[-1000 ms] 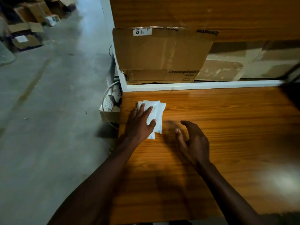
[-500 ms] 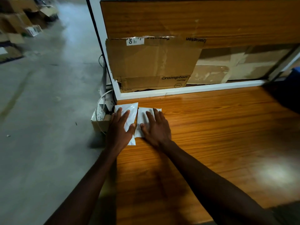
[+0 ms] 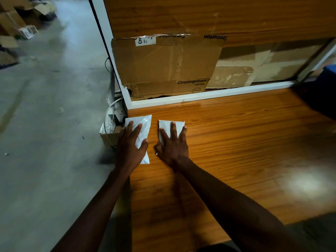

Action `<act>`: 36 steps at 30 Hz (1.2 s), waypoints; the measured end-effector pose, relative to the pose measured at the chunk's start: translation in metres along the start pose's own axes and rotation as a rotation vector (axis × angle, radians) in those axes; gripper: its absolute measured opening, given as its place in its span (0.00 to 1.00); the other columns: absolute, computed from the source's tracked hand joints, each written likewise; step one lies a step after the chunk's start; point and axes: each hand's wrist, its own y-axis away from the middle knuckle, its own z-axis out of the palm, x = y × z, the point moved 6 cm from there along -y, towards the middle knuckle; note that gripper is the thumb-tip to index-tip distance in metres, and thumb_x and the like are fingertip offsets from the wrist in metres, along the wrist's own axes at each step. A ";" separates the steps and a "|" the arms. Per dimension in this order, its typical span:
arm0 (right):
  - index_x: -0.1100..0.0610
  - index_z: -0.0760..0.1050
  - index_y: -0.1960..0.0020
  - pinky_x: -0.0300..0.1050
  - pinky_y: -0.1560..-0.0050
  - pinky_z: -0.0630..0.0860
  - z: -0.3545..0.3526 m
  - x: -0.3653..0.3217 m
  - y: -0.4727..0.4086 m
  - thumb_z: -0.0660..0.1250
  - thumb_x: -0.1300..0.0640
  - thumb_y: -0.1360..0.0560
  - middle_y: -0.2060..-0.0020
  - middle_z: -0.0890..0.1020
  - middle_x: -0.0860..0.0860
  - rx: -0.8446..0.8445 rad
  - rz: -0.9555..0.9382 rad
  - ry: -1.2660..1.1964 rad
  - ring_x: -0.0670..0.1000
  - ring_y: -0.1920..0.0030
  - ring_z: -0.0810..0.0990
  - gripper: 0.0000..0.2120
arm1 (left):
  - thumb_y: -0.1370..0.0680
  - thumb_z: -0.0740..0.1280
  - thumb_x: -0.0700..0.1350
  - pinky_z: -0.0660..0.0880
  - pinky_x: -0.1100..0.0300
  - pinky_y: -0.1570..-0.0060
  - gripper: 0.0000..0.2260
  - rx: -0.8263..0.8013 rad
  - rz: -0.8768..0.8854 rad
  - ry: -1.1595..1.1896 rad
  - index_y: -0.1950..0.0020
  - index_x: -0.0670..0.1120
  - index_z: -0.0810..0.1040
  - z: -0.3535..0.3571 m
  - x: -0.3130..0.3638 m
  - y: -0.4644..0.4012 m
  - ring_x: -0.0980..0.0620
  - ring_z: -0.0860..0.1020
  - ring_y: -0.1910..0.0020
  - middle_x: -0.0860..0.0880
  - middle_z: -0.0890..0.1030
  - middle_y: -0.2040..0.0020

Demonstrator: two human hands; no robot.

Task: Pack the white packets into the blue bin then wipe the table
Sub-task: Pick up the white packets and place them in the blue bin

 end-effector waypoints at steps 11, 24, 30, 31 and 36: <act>0.42 0.56 0.21 0.63 0.29 0.64 -0.051 0.138 0.071 0.61 0.37 0.23 0.18 0.48 0.52 0.124 0.096 -0.127 0.66 0.21 0.45 0.33 | 0.22 0.67 0.54 0.58 0.45 0.28 0.28 -0.085 0.088 -0.001 0.24 0.55 0.64 0.058 0.112 -0.009 0.44 0.58 0.23 0.50 0.60 0.22; 0.42 0.58 0.21 0.63 0.24 0.59 -0.155 0.389 0.149 0.44 0.27 0.30 0.18 0.50 0.53 0.298 0.092 -0.158 0.60 0.19 0.45 0.41 | 0.23 0.70 0.49 0.61 0.46 0.30 0.27 -0.113 0.236 0.161 0.26 0.53 0.68 0.194 0.369 0.037 0.44 0.56 0.23 0.50 0.63 0.23; 0.41 0.58 0.21 0.62 0.24 0.57 -0.205 0.473 0.159 0.50 0.29 0.26 0.18 0.50 0.52 0.325 0.079 -0.152 0.60 0.19 0.43 0.36 | 0.24 0.65 0.53 0.59 0.47 0.29 0.26 -0.113 0.253 0.176 0.26 0.53 0.68 0.231 0.466 0.031 0.42 0.59 0.24 0.50 0.64 0.23; 0.41 0.58 0.21 0.62 0.26 0.60 -0.213 0.487 0.156 0.55 0.32 0.25 0.18 0.50 0.51 0.341 0.083 -0.151 0.60 0.19 0.43 0.34 | 0.24 0.64 0.54 0.60 0.47 0.29 0.26 -0.110 0.265 0.167 0.26 0.53 0.68 0.236 0.480 0.026 0.42 0.60 0.24 0.50 0.64 0.23; 0.41 0.62 0.23 0.63 0.32 0.69 -0.254 0.539 0.133 0.66 0.41 0.25 0.19 0.55 0.52 0.444 0.058 -0.152 0.62 0.20 0.49 0.32 | 0.23 0.65 0.53 0.61 0.44 0.27 0.26 -0.090 0.321 0.152 0.26 0.52 0.68 0.268 0.539 -0.010 0.43 0.61 0.25 0.48 0.64 0.23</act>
